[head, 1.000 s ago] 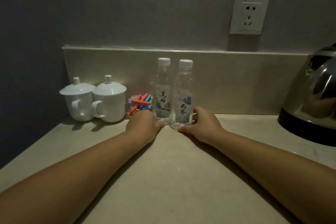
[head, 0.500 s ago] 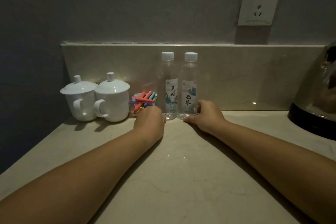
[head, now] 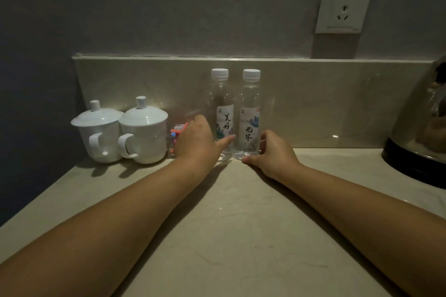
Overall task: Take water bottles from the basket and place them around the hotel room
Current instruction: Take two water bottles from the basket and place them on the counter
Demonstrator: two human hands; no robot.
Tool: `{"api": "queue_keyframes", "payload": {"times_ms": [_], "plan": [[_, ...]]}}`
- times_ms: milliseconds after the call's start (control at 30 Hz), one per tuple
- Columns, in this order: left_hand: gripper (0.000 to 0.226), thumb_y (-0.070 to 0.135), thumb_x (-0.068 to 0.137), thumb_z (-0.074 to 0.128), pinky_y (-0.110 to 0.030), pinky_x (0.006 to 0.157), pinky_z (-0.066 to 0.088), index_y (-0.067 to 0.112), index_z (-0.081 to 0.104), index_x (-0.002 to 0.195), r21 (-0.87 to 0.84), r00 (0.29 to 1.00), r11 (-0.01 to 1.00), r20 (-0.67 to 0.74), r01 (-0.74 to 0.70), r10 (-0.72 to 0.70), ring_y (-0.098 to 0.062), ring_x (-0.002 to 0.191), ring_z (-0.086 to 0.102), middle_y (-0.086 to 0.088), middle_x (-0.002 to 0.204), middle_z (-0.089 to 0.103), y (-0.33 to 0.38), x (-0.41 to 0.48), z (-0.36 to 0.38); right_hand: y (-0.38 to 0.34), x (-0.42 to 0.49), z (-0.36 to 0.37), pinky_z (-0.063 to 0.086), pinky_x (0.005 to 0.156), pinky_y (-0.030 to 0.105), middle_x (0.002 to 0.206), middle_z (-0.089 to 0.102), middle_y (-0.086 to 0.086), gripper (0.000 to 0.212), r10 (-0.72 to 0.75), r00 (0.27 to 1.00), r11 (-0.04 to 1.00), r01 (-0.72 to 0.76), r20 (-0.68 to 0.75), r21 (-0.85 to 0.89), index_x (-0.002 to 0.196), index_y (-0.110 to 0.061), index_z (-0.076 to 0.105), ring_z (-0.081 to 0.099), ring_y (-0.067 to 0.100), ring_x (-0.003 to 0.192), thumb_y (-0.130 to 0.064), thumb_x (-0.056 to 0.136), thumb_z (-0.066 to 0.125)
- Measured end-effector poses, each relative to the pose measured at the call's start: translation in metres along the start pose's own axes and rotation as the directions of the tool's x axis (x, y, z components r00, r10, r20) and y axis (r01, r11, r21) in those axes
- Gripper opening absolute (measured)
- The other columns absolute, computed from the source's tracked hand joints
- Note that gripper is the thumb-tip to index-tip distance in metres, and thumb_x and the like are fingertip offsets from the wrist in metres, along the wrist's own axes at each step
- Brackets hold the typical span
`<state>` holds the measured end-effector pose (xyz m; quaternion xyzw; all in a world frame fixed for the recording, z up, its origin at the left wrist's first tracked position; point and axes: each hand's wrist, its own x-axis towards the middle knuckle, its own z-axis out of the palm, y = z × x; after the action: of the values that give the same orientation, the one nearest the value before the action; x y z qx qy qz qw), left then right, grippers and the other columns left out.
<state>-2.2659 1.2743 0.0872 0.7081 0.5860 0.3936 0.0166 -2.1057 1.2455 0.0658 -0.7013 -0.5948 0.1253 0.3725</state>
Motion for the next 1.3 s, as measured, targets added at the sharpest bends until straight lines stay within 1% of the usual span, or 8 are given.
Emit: {"api": "queue_keyframes", "payload": {"times_ms": [167,400,567,667,767,1000,1133,1300], "plan": [[0.071,0.059,0.065,0.07,-0.043,0.077,0.056,0.01,0.056,0.114,-0.05,0.999,0.999,0.052,0.004,-0.002,-0.026,0.097,0.063,-0.008,0.114,0.064,0.0,0.011,-0.008,0.002,0.0,0.0,0.053,0.086,0.038,0.115,0.065,0.001,0.056,-0.005,1.0,1.0,0.005,0.003,0.014,0.11,-0.019,0.051,0.061,0.02,0.102,-0.033,0.065,0.082],[0.06,0.052,0.06,0.077,-0.038,0.07,0.058,0.014,0.066,0.105,-0.156,0.978,0.988,0.209,0.016,0.017,-0.018,0.079,0.065,-0.004,0.1,0.069,-0.009,0.028,-0.018,0.004,0.003,-0.001,0.049,0.079,0.028,0.116,0.064,0.0,0.055,-0.014,1.0,0.999,0.014,0.021,0.029,0.11,-0.02,0.052,0.059,0.016,0.097,-0.032,0.066,0.082],[0.05,0.048,0.063,0.076,-0.023,0.051,0.04,0.019,0.071,0.104,-0.208,0.961,0.978,0.266,-0.02,0.076,-0.005,0.06,0.054,0.011,0.068,0.059,-0.018,0.034,-0.023,0.003,0.005,0.001,0.048,0.076,0.025,0.116,0.065,-0.002,0.054,-0.022,1.0,0.999,0.021,0.022,0.047,0.112,-0.022,0.054,0.055,0.009,0.089,-0.031,0.066,0.082],[0.045,0.044,0.068,0.075,-0.018,0.049,0.038,0.022,0.07,0.106,-0.244,0.948,0.969,0.302,-0.024,0.099,-0.002,0.056,0.053,0.013,0.065,0.059,-0.023,0.036,-0.023,0.004,0.004,0.003,0.047,0.076,0.025,0.116,0.065,-0.002,0.053,-0.023,1.0,0.998,0.022,0.017,0.052,0.113,-0.023,0.054,0.055,0.009,0.09,-0.031,0.067,0.08],[0.043,0.044,0.069,0.075,-0.021,0.053,0.044,0.023,0.07,0.106,-0.243,0.947,0.97,0.302,-0.034,0.108,-0.003,0.058,0.055,0.013,0.066,0.059,-0.025,0.037,-0.022,0.004,0.002,0.004,0.049,0.076,0.026,0.114,0.065,-0.003,0.053,-0.015,1.0,0.999,0.016,-0.011,0.049,0.11,-0.024,0.053,0.058,0.011,0.091,-0.033,0.066,0.081],[0.041,0.047,0.07,0.074,-0.025,0.049,0.035,0.026,0.071,0.104,-0.213,0.953,0.975,0.28,-0.057,0.117,-0.007,0.052,0.049,0.009,0.058,0.057,-0.027,0.037,-0.021,0.001,-0.001,0.001,0.055,0.078,0.036,0.107,0.065,-0.002,0.06,0.011,0.999,1.0,-0.011,-0.042,0.006,0.104,-0.021,0.052,0.061,0.016,0.091,-0.039,0.058,0.085],[0.046,0.049,0.069,0.073,-0.023,0.051,0.035,0.027,0.068,0.11,-0.214,0.949,0.974,0.284,-0.08,0.14,-0.003,0.057,0.048,0.015,0.063,0.055,-0.028,0.038,-0.021,0.001,0.0,0.001,0.052,0.071,0.026,0.107,0.064,-0.004,0.056,0.005,1.0,0.999,-0.004,-0.024,0.035,0.102,-0.024,0.05,0.06,0.013,0.089,-0.037,0.059,0.085],[0.05,0.054,0.069,0.071,-0.024,0.057,0.041,0.028,0.068,0.112,-0.162,0.953,0.981,0.265,-0.109,0.15,-0.009,0.065,0.054,-0.002,0.091,0.071,-0.029,0.037,-0.021,0.003,0.002,0.002,0.049,0.067,0.022,0.106,0.065,-0.004,0.054,0.003,1.0,0.999,-0.003,-0.019,0.032,0.101,-0.025,0.051,0.058,0.01,0.085,-0.036,0.06,0.084]]}}
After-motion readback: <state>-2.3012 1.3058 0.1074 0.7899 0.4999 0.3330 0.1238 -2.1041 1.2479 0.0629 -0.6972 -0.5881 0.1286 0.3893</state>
